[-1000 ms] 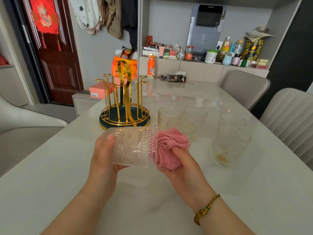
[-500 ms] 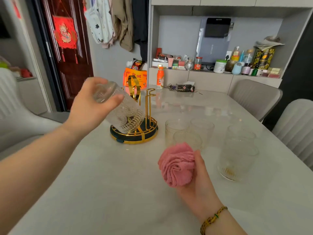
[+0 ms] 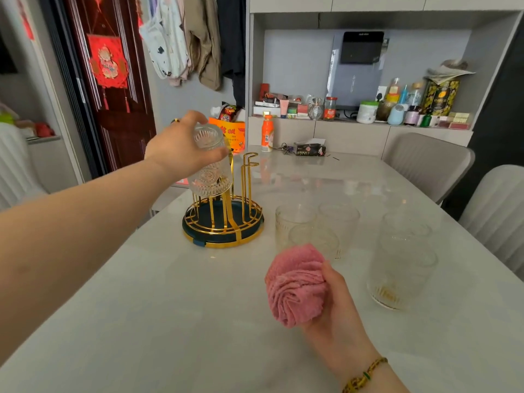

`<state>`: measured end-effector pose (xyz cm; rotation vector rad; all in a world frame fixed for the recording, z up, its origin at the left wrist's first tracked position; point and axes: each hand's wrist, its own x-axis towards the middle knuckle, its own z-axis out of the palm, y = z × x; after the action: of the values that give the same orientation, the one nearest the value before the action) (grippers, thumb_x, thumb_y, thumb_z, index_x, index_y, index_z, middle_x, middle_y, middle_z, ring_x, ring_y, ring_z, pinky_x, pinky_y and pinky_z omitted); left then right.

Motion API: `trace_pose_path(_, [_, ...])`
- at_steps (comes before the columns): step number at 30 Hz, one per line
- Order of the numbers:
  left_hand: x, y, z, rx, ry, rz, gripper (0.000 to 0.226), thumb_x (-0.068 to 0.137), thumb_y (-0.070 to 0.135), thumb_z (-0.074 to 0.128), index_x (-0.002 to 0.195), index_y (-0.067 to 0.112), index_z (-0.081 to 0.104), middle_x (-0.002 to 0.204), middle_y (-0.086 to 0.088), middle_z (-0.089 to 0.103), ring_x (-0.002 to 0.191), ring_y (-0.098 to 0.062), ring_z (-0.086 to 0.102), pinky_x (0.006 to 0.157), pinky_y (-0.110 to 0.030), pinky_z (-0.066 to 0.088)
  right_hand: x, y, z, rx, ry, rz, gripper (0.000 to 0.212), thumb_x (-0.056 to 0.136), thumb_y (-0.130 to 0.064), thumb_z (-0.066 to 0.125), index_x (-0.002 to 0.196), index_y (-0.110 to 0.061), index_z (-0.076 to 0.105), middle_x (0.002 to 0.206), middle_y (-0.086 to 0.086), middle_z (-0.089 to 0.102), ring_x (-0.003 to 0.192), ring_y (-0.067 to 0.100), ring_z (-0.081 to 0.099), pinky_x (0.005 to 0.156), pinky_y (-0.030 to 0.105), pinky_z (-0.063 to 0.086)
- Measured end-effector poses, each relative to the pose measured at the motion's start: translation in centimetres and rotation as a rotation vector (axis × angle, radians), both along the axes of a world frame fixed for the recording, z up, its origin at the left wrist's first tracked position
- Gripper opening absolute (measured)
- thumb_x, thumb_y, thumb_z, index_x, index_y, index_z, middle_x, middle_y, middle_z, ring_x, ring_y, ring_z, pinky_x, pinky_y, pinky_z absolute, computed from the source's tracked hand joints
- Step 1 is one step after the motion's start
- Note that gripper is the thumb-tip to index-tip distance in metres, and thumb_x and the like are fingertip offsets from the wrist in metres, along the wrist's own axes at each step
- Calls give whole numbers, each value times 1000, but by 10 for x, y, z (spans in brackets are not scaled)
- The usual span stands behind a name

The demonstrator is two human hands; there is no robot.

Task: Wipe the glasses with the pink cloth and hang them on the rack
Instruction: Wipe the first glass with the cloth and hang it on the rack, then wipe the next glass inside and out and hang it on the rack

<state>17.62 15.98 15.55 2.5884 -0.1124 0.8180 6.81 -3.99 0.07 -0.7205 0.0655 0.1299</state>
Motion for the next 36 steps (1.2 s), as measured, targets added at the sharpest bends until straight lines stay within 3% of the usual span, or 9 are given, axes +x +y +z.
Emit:
trace_pose_path(6, [17, -5, -10, 24, 127, -24, 67, 78, 49, 63, 132, 18, 37, 129, -12, 51, 113, -30, 51, 74, -33, 41, 0, -1, -1, 32, 4, -26, 94, 12, -39, 90, 95, -7, 59, 83, 16, 72, 76, 27, 70, 62, 39, 59])
trace_pose_path(9, [24, -7, -21, 60, 185, -43, 68, 76, 47, 66, 132, 18, 39, 128, -11, 52, 114, -29, 50, 75, -31, 39, -3, -2, 3, 27, -11, -23, 56, 41, -34, 80, 83, -5, 58, 66, 12, 69, 61, 23, 69, 50, 32, 56])
trace_pose_path(12, [31, -4, -34, 56, 251, -51, 68, 76, 47, 66, 131, 18, 41, 130, -10, 52, 115, -28, 50, 78, -33, 42, -7, 1, 9, 59, -18, -22, 54, 28, -33, 86, 69, -6, 64, 61, 13, 67, 56, 23, 68, 45, 31, 53])
trace_pose_path(16, [39, 1, -41, 1, 311, -64, 66, 77, 50, 63, 132, 20, 43, 138, -7, 46, 123, -28, 45, 93, -40, 42, -10, -1, 12, 21, -8, -29, 20, 78, -24, 50, 82, -5, 54, 55, 8, 65, 51, 18, 65, 45, 27, 53])
trace_pose_path(22, [36, 1, -39, 120, 390, -73, 79, 75, 57, 59, 140, 21, 32, 147, -9, 34, 131, -31, 36, 101, -44, 36, -11, 0, 14, 12, 25, -41, 17, 79, -22, 47, 77, -6, 52, 53, 7, 65, 48, 18, 65, 42, 25, 51])
trace_pose_path(26, [-1, -2, -45, 199, 125, -20, 68, 80, 54, 55, 137, 21, 40, 147, -5, 32, 131, -28, 35, 96, -44, 40, -10, -2, 13, -12, 42, -26, 17, 76, -23, 48, 77, -7, 54, 51, 4, 64, 47, 15, 64, 41, 23, 50])
trace_pose_path(28, [-28, -10, -56, 98, -12, -138, 50, 83, 45, 56, 125, 19, 53, 136, -2, 46, 125, -22, 41, 92, -35, 39, -11, -2, 15, -36, 40, -4, 21, 63, -26, 51, 73, -8, 56, 53, 4, 65, 51, 16, 65, 45, 24, 51])
trace_pose_path(31, [-66, -27, -79, -47, 212, -423, 37, 78, 40, 63, 109, 20, 64, 114, 8, 56, 107, -4, 47, 85, -15, 31, -12, 0, 14, -67, 55, 19, 20, 44, -22, 69, 60, -10, 67, 62, 8, 68, 61, 21, 66, 53, 29, 51])
trace_pose_path(36, [-91, -49, -102, -184, 475, -667, 17, 68, 37, 72, 82, 34, 63, 97, 23, 55, 87, 25, 44, 73, 6, 29, -15, -2, 11, -107, -20, 138, 97, 15, -38, 88, 102, -3, 63, 91, 17, 71, 81, 24, 70, 60, 29, 56])
